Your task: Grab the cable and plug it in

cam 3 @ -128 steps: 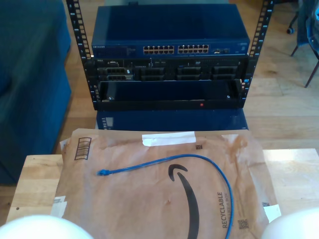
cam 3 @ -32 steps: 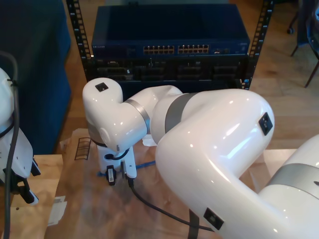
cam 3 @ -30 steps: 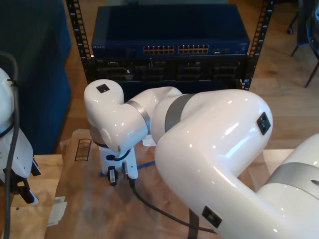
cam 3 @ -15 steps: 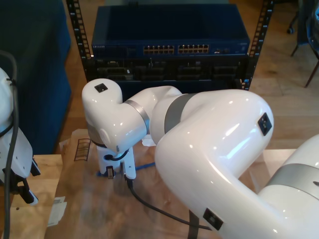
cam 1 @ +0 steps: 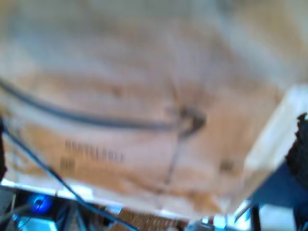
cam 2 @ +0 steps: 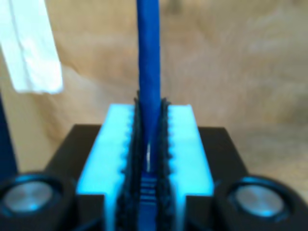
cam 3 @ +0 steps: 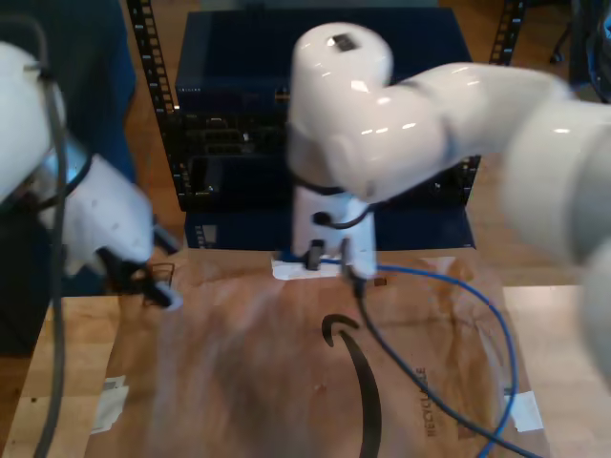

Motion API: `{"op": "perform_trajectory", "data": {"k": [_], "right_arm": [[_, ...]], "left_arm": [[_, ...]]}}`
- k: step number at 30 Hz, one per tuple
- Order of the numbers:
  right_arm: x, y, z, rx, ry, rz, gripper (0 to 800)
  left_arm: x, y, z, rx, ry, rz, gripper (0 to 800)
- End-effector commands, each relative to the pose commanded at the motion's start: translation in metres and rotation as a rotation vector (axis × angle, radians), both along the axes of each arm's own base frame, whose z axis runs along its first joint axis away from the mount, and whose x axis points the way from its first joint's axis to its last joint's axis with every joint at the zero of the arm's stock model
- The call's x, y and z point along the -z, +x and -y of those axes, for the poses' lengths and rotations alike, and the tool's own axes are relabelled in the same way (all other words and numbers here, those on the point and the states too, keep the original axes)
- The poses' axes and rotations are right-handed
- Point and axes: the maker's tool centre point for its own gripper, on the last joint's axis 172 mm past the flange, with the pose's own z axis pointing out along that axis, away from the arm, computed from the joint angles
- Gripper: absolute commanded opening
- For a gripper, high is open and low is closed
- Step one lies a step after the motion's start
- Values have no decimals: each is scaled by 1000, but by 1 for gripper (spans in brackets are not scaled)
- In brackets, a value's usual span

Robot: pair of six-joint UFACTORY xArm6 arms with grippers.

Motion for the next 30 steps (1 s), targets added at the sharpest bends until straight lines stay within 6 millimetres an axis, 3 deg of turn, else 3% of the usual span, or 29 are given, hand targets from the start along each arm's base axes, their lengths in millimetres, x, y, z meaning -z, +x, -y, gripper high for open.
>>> {"op": "perform_trajectory", "data": {"k": [5, 9, 15, 17, 23, 30], "right_arm": [[-49, -18, 48, 74, 16, 26, 3], [-85, -21, 70, 135, 67, 71, 2], [-123, -25, 63, 146, 134, 93, 2], [-137, -27, 56, 147, 171, 96, 2], [-145, -37, 62, 205, 283, 21, 2], [-132, -47, 55, 190, 318, -41, 3]], "left_arm": [[-21, 9, 59, 76, 4, 17, 800], [-19, 19, 70, 95, 5, 17, 800], [-23, 16, 79, 122, 0, 28, 800], [-36, 20, 88, 123, -35, 45, 800], [-79, 20, 134, 205, -248, 126, 800], [-105, 2, 158, 247, -384, 101, 800]]}}
